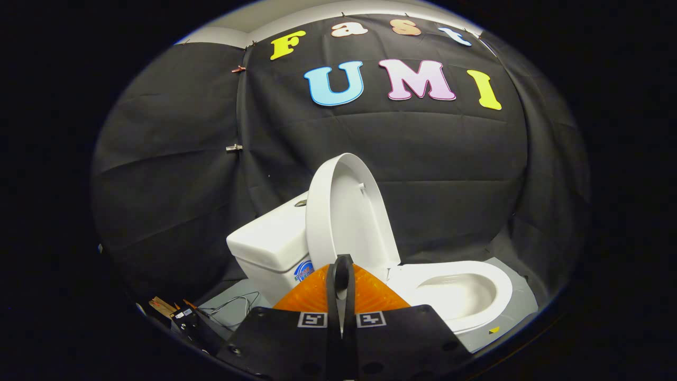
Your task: Open the toilet lid.
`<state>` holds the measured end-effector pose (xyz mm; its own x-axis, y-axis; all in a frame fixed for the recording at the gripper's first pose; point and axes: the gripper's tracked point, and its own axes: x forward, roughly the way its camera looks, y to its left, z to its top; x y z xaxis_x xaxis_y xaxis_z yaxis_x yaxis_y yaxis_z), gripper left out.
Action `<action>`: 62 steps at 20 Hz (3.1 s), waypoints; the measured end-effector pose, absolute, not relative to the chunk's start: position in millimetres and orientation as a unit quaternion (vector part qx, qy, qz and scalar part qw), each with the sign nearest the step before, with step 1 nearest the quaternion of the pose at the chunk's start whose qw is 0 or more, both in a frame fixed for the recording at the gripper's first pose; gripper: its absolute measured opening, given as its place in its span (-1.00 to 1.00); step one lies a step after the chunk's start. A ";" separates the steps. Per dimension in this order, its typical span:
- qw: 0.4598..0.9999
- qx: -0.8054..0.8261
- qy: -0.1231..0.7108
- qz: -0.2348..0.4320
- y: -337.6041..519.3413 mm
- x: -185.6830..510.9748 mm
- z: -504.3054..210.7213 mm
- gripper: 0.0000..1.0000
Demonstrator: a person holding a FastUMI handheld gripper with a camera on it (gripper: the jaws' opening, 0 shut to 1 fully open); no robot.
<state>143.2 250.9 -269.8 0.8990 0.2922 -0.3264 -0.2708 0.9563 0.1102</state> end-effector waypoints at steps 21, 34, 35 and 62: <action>0.980 0.053 0.136 0.133 225.2 114.3 -199.5 0.93; 0.995 0.019 -0.025 0.091 149.1 17.7 -1.2 0.98; 0.995 0.016 -0.029 0.090 144.2 11.6 5.5 0.97; 0.999 -0.007 -0.020 0.034 73.5 -8.7 12.9 0.97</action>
